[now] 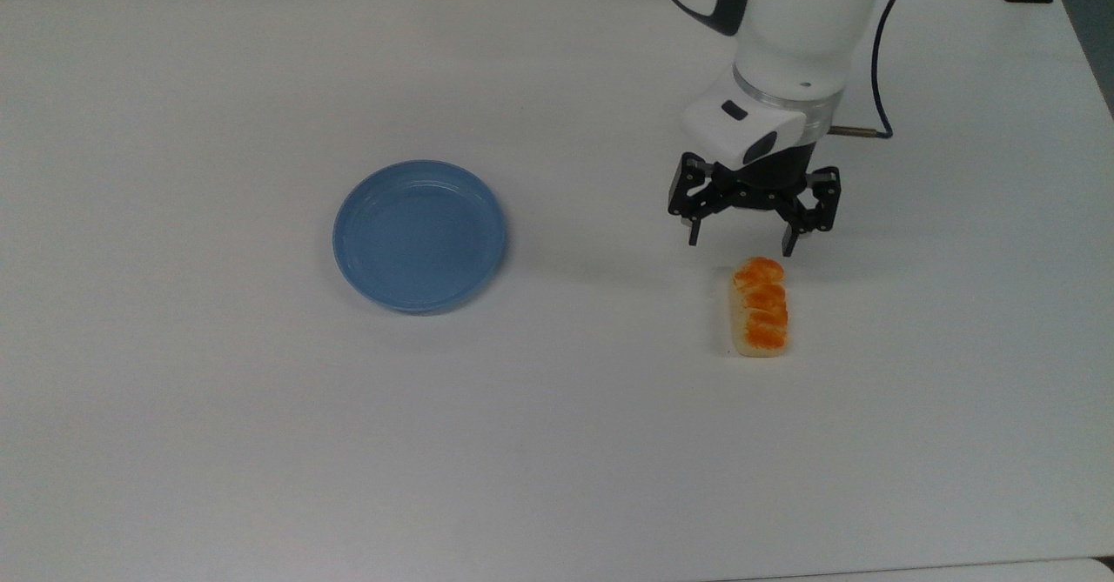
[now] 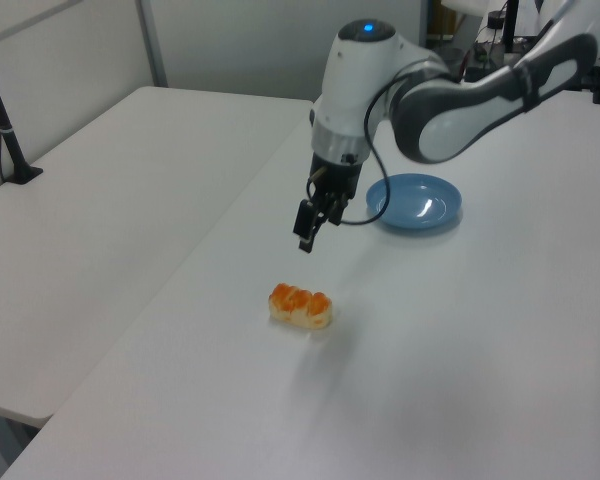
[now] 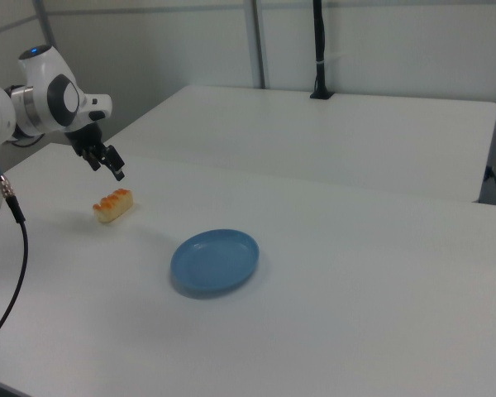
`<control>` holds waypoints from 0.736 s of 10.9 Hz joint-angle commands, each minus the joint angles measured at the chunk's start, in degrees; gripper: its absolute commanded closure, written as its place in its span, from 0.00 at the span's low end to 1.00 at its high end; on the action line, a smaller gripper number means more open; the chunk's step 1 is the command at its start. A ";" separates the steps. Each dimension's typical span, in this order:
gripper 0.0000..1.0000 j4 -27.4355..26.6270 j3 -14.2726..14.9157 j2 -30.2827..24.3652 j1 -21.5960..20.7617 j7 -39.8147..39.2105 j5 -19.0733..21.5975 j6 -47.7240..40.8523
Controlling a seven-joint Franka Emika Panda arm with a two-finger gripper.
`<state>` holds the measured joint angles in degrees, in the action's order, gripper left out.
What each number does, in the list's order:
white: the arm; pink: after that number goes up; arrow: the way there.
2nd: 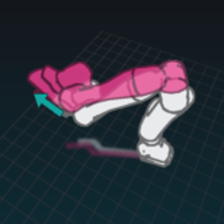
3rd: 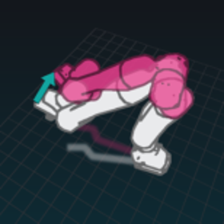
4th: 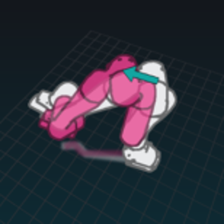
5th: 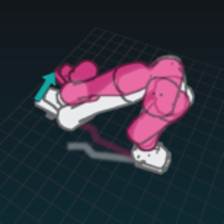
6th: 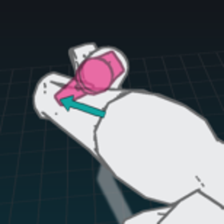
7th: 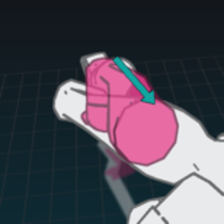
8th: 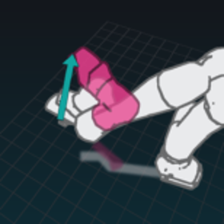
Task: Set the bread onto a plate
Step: 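Move the open gripper over the orange-topped bread roll, then lower the gripper and close it around the bread roll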
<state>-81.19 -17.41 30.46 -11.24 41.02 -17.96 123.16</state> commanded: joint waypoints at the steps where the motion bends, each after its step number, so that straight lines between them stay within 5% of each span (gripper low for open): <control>1: 0.00 6.05 0.80 6.80 -2.46 5.89 -5.33 4.00; 3: 0.00 6.05 0.89 9.25 -2.55 10.20 -5.34 10.24; 8: 0.00 4.30 0.36 11.03 -4.14 9.17 -7.27 8.86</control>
<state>-76.76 -17.40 41.18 -14.46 49.36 -23.81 132.98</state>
